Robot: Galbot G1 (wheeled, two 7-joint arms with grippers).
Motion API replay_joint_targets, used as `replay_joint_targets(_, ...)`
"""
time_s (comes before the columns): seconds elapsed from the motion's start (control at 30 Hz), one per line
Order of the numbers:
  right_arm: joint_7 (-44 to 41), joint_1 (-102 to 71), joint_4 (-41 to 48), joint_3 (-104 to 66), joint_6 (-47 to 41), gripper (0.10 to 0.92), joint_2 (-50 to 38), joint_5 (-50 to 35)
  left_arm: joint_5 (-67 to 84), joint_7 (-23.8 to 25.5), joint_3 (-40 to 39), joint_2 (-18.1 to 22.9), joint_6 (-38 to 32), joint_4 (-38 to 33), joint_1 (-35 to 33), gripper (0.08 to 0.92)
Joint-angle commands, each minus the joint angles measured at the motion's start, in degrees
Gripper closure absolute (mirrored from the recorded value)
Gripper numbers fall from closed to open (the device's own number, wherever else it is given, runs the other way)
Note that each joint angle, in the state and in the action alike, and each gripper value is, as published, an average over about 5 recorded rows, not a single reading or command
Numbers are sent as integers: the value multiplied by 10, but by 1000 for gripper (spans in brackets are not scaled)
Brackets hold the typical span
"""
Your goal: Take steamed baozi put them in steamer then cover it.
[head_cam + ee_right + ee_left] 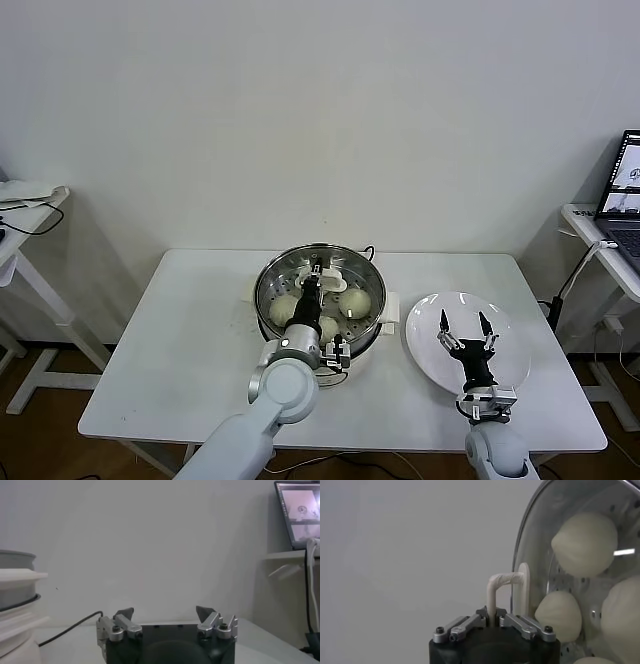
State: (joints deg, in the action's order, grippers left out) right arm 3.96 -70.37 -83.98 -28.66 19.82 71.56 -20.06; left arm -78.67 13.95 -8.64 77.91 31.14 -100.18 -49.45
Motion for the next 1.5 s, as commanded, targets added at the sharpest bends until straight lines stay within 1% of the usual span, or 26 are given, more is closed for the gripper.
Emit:
replay_joint_targets(0.03,0,0,-1,0,0,203,0,0,0,4,5,-1,1,-1,-3,768)
replay_joint_targets(0.23,-1,-1,-1,1,0,203,1,1,9,2,5,-5,3,-23,-11,606)
replay_joint_targets(0.4,0,-1,-3,2,0,203,1,1,24,0,3,-17,8,-66,-26,470)
replay_joint_targets(0.47,0,-1,-3,2,-1,203,1,1,37,1,3,-26,11,-89,-36,439)
replay_joint_targets(0.63,3,-1,-6,3,-1,203,1,2,71,0,9,-54,18,-146,-63,409)
replay_joint_targets(0.7,4,0,-7,2,-1,203,1,2,80,1,17,-67,18,-171,-75,370)
replay_joint_targets(0.9,0,-1,-12,-5,2,203,-1,4,126,5,42,-114,22,-239,-113,211)
replay_joint_targets(0.97,1,-1,-12,-11,2,203,-1,10,152,11,57,-130,23,-257,-127,187)
replay_joint_targets(1.03,6,-1,-12,-15,0,203,-3,16,185,16,77,-147,20,-275,-143,180)
replay_joint_targets(1.13,17,-7,-23,-14,-15,203,-10,18,269,14,131,-171,10,-305,-175,178)
replay_joint_targets(1.17,21,-9,-30,-13,-24,203,-13,16,304,6,154,-174,1,-313,-187,177)
replay_joint_targets(1.23,26,-13,-42,-13,-38,203,-16,11,408,-34,214,-167,-26,-317,-215,177)
replay_joint_targets(1.3,21,-18,-54,-15,-49,203,-18,-2,520,-93,275,-145,-65,-303,-239,177)
replay_joint_targets(1.37,13,-24,-63,-15,-54,203,-19,-18,613,-141,325,-122,-110,-277,-258,177)
replay_joint_targets(1.43,9,-29,-71,-14,-53,203,-21,-32,671,-169,370,-106,-160,-241,-273,177)
replay_joint_targets(1.5,7,-34,-75,-12,-48,203,-22,-35,719,-181,403,-96,-200,-202,-286,177)
